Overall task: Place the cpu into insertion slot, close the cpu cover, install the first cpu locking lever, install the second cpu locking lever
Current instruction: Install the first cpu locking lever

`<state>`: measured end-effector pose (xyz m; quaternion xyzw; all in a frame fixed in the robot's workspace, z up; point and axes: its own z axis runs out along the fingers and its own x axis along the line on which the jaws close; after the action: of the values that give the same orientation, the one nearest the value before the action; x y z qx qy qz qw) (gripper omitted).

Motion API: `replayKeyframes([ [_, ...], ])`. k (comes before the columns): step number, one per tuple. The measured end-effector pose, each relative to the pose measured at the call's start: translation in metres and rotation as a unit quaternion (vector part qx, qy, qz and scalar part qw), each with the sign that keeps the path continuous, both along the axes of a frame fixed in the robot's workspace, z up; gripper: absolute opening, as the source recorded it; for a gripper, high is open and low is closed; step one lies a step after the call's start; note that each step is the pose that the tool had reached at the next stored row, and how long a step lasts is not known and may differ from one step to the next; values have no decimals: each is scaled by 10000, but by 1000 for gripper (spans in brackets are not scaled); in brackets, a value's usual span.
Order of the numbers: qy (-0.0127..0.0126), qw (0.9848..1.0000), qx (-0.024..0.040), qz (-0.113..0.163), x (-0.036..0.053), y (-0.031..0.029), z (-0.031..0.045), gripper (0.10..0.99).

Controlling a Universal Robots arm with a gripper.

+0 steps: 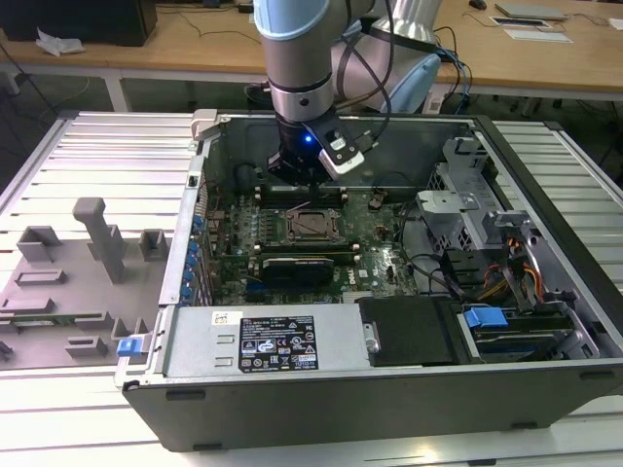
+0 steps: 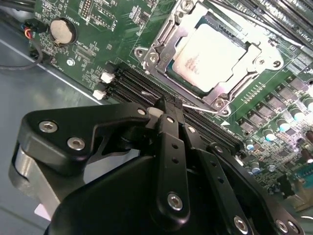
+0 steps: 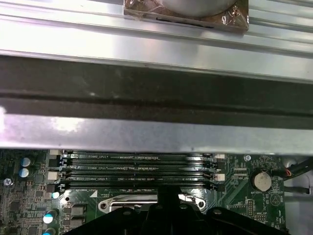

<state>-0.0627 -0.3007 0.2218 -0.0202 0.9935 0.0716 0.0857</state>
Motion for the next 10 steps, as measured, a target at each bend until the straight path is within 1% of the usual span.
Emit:
replayKeyframes([
  [1, -53, 10000, 0, 0, -5, -1, -5, 106],
  [2, -99, 10000, 0, 0, -9, -2, -9, 106],
  [3, -160, 9999, 0, 0, -16, -3, -21, 106],
  [5, -162, 9998, -2, -76, -17, -4, -48, 106],
  [6, -162, 9997, -4, -199, -17, -3, -60, 106],
  [7, -161, 9996, -5, -236, -17, 4, -67, 106],
  [9, -162, 9995, -5, -260, -17, 25, -77, 106],
  [10, -162, 9995, -5, -283, -17, 53, -88, 106],
])
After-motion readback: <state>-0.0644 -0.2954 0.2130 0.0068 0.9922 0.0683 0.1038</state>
